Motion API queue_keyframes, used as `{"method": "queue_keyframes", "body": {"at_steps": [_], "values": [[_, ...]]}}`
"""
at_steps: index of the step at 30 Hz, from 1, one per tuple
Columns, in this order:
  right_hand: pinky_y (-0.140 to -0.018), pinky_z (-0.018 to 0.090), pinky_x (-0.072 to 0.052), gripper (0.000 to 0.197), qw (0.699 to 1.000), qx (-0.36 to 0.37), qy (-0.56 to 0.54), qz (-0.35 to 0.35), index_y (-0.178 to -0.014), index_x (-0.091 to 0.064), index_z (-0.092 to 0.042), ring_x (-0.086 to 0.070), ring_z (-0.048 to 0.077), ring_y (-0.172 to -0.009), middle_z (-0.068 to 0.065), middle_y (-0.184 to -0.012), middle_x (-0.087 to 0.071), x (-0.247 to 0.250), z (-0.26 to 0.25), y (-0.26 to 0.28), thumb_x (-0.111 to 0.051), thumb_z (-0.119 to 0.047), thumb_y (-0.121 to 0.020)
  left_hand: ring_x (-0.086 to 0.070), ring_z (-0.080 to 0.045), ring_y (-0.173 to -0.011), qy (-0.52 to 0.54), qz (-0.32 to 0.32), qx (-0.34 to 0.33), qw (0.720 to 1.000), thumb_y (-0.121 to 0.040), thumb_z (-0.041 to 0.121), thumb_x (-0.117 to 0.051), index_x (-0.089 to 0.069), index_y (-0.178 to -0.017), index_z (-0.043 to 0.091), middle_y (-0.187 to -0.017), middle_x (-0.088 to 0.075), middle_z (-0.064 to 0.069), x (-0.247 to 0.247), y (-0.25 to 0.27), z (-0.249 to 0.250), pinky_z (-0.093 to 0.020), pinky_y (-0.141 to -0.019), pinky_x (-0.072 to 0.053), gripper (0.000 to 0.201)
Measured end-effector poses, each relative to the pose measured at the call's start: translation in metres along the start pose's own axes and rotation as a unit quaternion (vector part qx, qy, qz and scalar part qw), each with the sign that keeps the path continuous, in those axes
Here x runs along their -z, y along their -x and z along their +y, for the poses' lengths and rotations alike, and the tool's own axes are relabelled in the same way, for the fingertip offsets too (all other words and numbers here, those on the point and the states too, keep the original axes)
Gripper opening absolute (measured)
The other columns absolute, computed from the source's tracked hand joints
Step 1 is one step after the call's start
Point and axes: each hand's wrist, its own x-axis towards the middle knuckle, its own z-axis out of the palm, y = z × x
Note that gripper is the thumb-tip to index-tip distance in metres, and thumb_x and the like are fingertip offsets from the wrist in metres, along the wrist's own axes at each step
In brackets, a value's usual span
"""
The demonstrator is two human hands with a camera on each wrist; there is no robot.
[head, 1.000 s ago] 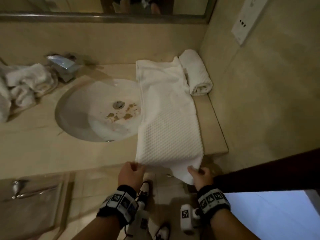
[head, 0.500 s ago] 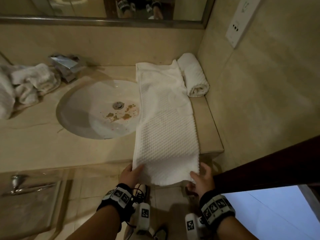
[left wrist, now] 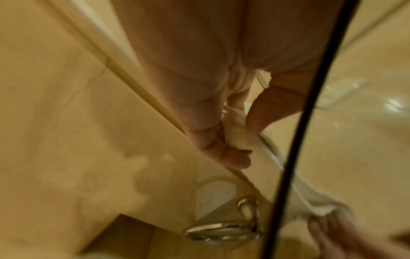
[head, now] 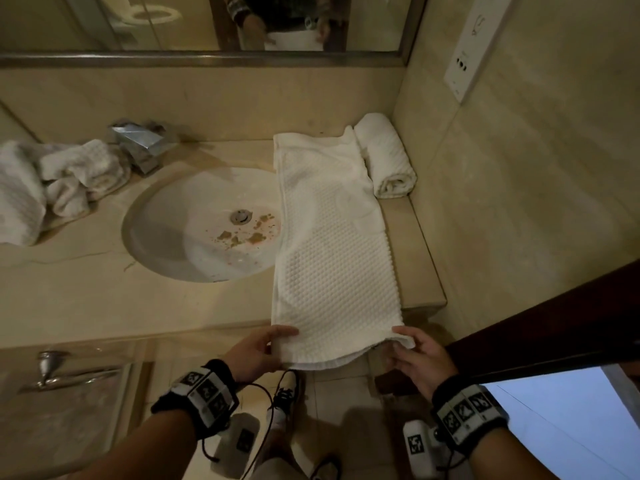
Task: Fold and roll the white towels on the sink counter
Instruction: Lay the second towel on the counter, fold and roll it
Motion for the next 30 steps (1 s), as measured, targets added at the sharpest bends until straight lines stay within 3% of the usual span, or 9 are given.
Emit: {"method": "queue_keyframes", "body": {"at_steps": [3,6,9,13,17,21,25,27,30], "values": [[-0.065,0.035,-0.047,0.005,0.997,0.009,0.048,0.051,-0.094,-0.062,-0.003,-0.06,0.024,-0.065,0.01,-0.066,-0.066,-0.003,0.0,-0.008,-0.057,-0.004,-0.092,-0.053,-0.018,-0.112,-0.275,0.008,-0.01,0.961,-0.085,0.009,-0.063,-0.045,-0.133,0.028,-0.124,-0.042,0.008,-0.002,-0.002,0.002,-0.021,-0.083,-0.05,0.055],[-0.061,0.033,-0.045,0.01,0.995,-0.026,0.051,0.08,-0.094,-0.061,-0.006,-0.054,0.023,-0.061,0.008,-0.062,-0.06,-0.01,0.001,-0.015,-0.061,-0.016,-0.092,-0.054,-0.014,-0.099,-0.369,0.087,-0.059,0.924,-0.086,0.02,-0.063,-0.055,-0.107,0.032,-0.113,-0.057,0.006,-0.009,-0.006,0.002,-0.028,-0.09,-0.047,0.025],[-0.06,0.034,-0.046,0.011,0.991,-0.066,0.048,0.105,-0.096,-0.059,-0.007,-0.056,0.023,-0.064,0.011,-0.077,-0.061,-0.02,-0.001,-0.019,-0.062,-0.018,-0.093,-0.063,-0.019,-0.079,-0.274,0.172,-0.056,0.944,-0.09,0.02,-0.06,-0.061,-0.089,0.021,-0.091,-0.067,-0.002,-0.014,-0.011,0.005,-0.035,-0.078,-0.054,0.002],[-0.056,0.035,-0.048,0.009,0.985,-0.085,0.025,0.148,-0.097,-0.054,-0.001,-0.058,0.029,-0.068,0.017,-0.088,-0.061,-0.034,-0.005,-0.027,-0.06,-0.002,-0.09,-0.07,-0.031,-0.078,0.011,0.244,0.058,0.968,-0.094,0.035,-0.054,-0.059,-0.082,0.013,-0.086,-0.068,-0.016,-0.03,-0.016,0.019,-0.042,-0.073,-0.06,0.025],[-0.045,0.027,-0.043,0.018,0.967,-0.065,0.072,0.234,-0.094,-0.049,-0.006,-0.053,0.027,-0.059,0.021,-0.094,-0.057,-0.046,-0.007,-0.038,-0.06,0.003,-0.083,-0.067,-0.031,-0.079,0.157,0.338,0.116,0.921,-0.088,0.027,-0.059,-0.056,-0.098,0.004,-0.098,-0.062,-0.017,-0.039,-0.032,0.024,-0.034,-0.061,-0.059,0.024],[-0.027,0.014,-0.034,0.024,0.958,-0.022,0.141,0.249,-0.101,-0.045,-0.011,-0.051,0.024,-0.058,0.014,-0.089,-0.053,-0.055,-0.013,-0.037,-0.054,0.004,-0.084,-0.028,-0.03,-0.128,-0.342,0.344,0.07,0.872,-0.084,0.021,-0.053,-0.047,-0.126,0.03,-0.148,-0.019,-0.011,-0.052,-0.037,0.002,-0.036,-0.106,-0.032,0.044],[-0.025,0.012,-0.032,0.025,0.955,-0.02,0.15,0.254,-0.104,-0.046,-0.009,-0.05,0.024,-0.058,0.018,-0.097,-0.054,-0.056,-0.018,-0.038,-0.055,0.006,-0.085,-0.034,-0.031,-0.126,-0.506,0.313,-0.231,0.77,-0.071,0.034,-0.068,-0.046,-0.12,0.031,-0.142,-0.037,-0.011,-0.07,-0.027,-0.016,-0.048,-0.103,-0.029,0.054],[-0.025,0.012,-0.032,0.029,0.956,-0.025,0.148,0.253,-0.11,-0.047,-0.007,-0.049,0.024,-0.057,0.019,-0.101,-0.054,-0.058,-0.019,-0.036,-0.055,0.006,-0.085,-0.046,-0.03,-0.122,-0.587,0.228,-0.262,0.732,-0.057,0.048,-0.081,-0.049,-0.119,0.029,-0.136,-0.051,-0.007,-0.071,-0.025,-0.023,-0.047,-0.102,-0.033,0.072],[-0.03,0.017,-0.037,0.031,0.957,-0.033,0.154,0.245,-0.114,-0.048,-0.008,-0.05,0.023,-0.054,0.019,-0.098,-0.056,-0.057,-0.021,-0.036,-0.055,0.003,-0.086,-0.063,-0.025,-0.104,-0.594,0.168,-0.226,0.753,-0.032,0.026,-0.092,-0.049,-0.115,0.026,-0.116,-0.066,-0.001,-0.061,-0.032,-0.015,-0.043,-0.09,-0.049,0.093]]}}
